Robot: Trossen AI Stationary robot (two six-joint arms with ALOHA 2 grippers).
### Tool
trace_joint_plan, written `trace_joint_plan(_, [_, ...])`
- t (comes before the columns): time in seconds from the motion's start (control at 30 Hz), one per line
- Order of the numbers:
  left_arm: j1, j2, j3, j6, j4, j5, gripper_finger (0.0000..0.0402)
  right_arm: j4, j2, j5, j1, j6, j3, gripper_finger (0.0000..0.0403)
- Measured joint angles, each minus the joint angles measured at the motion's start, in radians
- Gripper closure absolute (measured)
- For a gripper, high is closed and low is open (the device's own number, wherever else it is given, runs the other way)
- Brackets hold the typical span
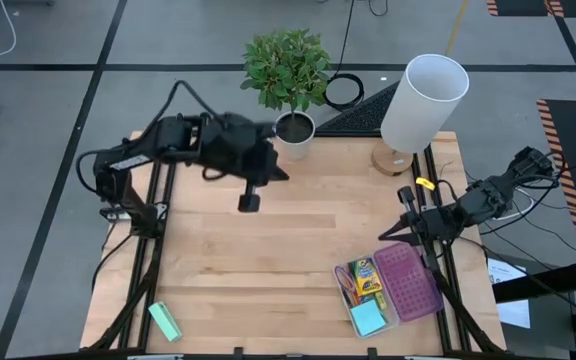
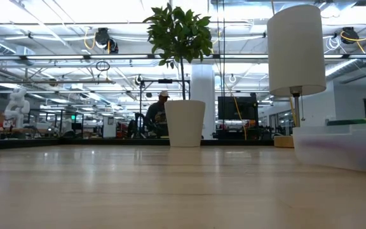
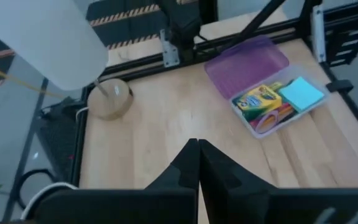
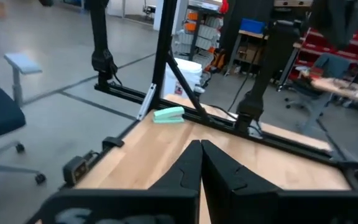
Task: Pack school essentials
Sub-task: Return to Home Position
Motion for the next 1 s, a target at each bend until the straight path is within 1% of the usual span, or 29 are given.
trace_joint_plan(0.1, [0.046, -0.001, 0.0, 0.016, -0.003, 0.089, 0.0399, 0.0, 0.0, 0.003, -0.007, -0.037, 0.0, 0.0403])
trace_joint_plan(0.2, [0.075, -0.001, 0.0, 0.028, -0.011, 0.141, 0.0399, -0.037, 0.003, 0.003, -0.007, -0.061, 0.0, 0.0403])
trace_joint_plan(0.3, [0.098, -0.003, -0.022, 0.036, 0.007, 0.151, 0.04, -0.109, -0.001, 0.022, -0.027, -0.057, -0.001, 0.0403])
trace_joint_plan(0.4, [0.111, -0.006, -0.091, -0.001, 0.06, 0.149, 0.04, -0.131, -0.029, 0.021, -0.05, -0.054, -0.021, 0.0403])
trace_joint_plan(0.47, [0.112, -0.025, -0.165, -0.036, 0.13, 0.145, 0.04, -0.117, -0.061, 0.003, -0.062, -0.054, -0.052, 0.0403])
trace_joint_plan(0.53, [0.108, -0.06, -0.257, -0.076, 0.26, 0.145, 0.04, -0.095, -0.099, -0.016, -0.072, -0.056, -0.084, 0.0403])
trace_joint_plan(0.67, [0.083, -0.16, -0.472, -0.15, 0.475, 0.062, 0.0401, -0.059, -0.17, -0.029, -0.079, -0.057, -0.156, 0.0403])
trace_joint_plan(0.8, [0.059, -0.289, -0.694, -0.225, 0.64, -0.008, 0.0401, -0.055, -0.224, -0.028, -0.079, -0.06, -0.223, 0.0403])
trace_joint_plan(0.9, [0.037, -0.404, -0.867, -0.297, 0.722, -0.055, 0.0401, -0.045, -0.255, -0.028, -0.08, -0.063, -0.282, 0.0403])
trace_joint_plan(1.0, [0.011, -0.52, -1.021, -0.354, 0.801, -0.089, 0.0401, 0.022, -0.274, -0.028, -0.088, -0.085, -0.355, 0.0403])
